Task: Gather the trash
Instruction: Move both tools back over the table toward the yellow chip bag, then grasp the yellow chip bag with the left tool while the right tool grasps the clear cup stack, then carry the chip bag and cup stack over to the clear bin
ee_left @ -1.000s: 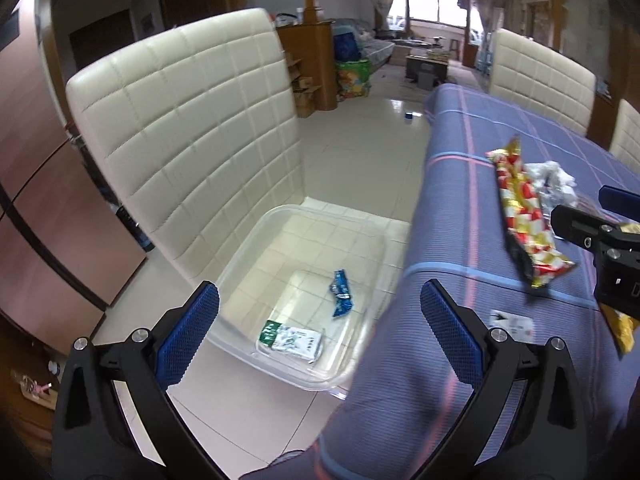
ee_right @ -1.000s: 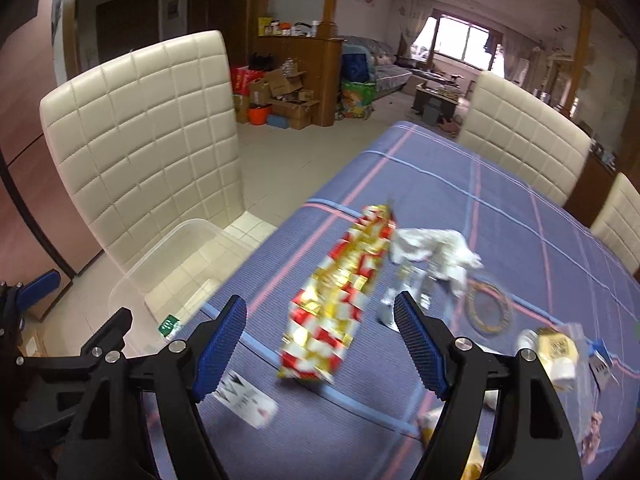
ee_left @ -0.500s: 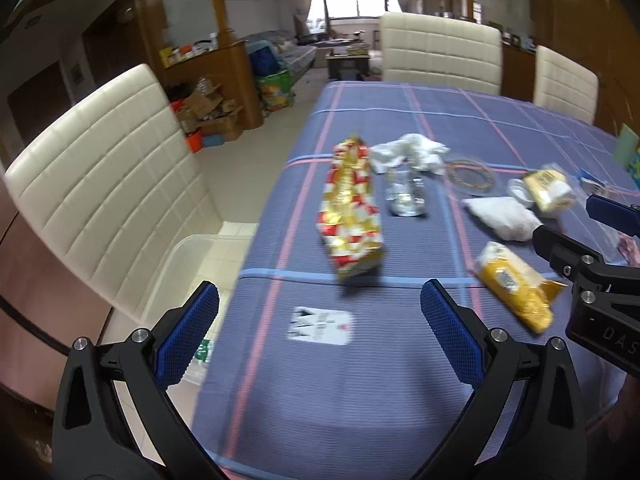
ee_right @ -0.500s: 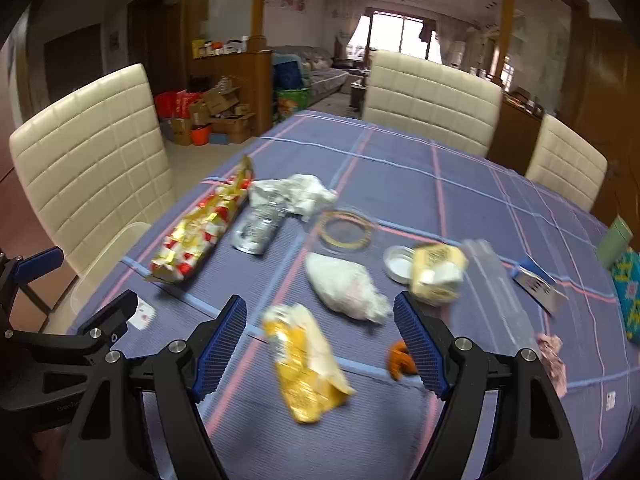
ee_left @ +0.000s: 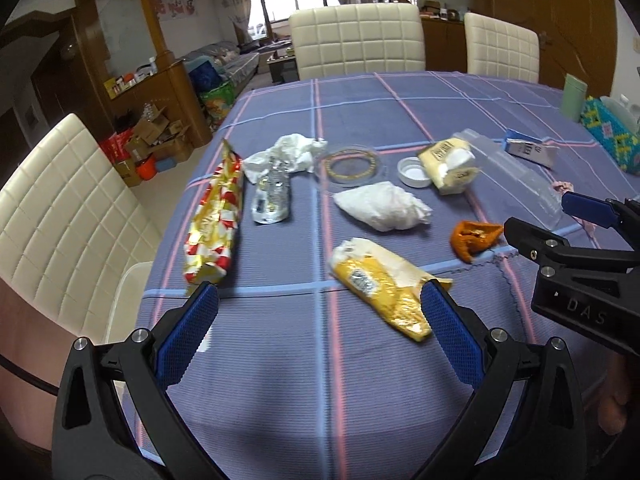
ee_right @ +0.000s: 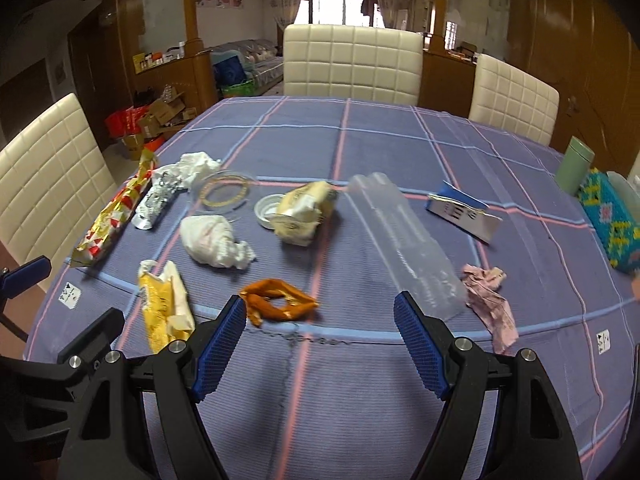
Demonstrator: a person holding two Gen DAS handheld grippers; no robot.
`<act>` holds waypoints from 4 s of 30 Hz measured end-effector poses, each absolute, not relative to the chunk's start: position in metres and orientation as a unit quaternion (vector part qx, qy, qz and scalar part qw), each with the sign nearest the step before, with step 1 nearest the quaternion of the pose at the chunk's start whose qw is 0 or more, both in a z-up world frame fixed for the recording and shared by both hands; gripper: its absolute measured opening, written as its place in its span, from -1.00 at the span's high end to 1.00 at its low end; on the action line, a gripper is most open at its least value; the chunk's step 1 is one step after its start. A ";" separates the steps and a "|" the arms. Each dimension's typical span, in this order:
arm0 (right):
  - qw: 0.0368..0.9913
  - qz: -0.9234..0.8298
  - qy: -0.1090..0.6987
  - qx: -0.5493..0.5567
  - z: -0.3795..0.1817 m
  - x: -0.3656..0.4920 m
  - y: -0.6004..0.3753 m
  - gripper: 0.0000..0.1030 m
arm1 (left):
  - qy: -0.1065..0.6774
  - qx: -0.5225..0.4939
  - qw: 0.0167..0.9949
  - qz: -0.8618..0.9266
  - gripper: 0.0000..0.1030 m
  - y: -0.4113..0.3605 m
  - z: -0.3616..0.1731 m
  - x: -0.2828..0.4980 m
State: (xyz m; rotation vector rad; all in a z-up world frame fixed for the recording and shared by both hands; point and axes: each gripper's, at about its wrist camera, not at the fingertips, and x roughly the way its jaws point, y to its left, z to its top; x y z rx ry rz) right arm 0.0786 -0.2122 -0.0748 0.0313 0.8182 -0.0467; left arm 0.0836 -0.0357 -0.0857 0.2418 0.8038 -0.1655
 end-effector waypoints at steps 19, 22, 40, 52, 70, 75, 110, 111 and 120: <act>0.912 -0.090 0.394 0.062 -0.080 0.062 -0.292 -0.44 | 0.421 0.112 0.894 -0.107 -0.93 -0.076 -0.102 0.089; 0.906 -0.090 0.409 0.063 -0.087 0.064 -0.299 -0.44 | 0.432 0.107 0.889 -0.109 -0.93 -0.082 -0.108 0.092; 0.896 -0.040 0.441 0.011 -0.108 0.126 -0.279 -0.40 | 0.477 0.082 0.871 -0.090 -0.66 -0.077 -0.131 0.116; 0.904 -0.007 0.426 0.045 -0.102 0.111 -0.281 0.20 | 0.446 0.089 0.883 -0.113 0.25 -0.086 -0.119 0.107; 0.918 0.023 0.395 0.032 -0.076 0.075 -0.243 0.20 | 0.391 0.107 0.908 -0.105 0.30 -0.079 -0.087 0.084; 0.922 0.032 0.384 0.023 -0.068 0.069 -0.236 0.20 | 0.385 0.105 0.912 -0.099 0.30 -0.075 -0.082 0.083; 0.910 0.132 0.386 -0.073 -0.059 0.084 -0.106 0.20 | 0.366 0.040 0.929 -0.017 0.30 0.040 -0.076 0.077; 0.908 0.139 0.387 -0.079 -0.060 0.087 -0.096 0.20 | 0.366 0.038 0.930 -0.012 0.30 0.046 -0.076 0.077; 0.895 0.188 0.388 -0.117 -0.061 0.098 -0.031 0.20 | 0.372 0.013 0.928 0.033 0.30 0.107 -0.083 0.082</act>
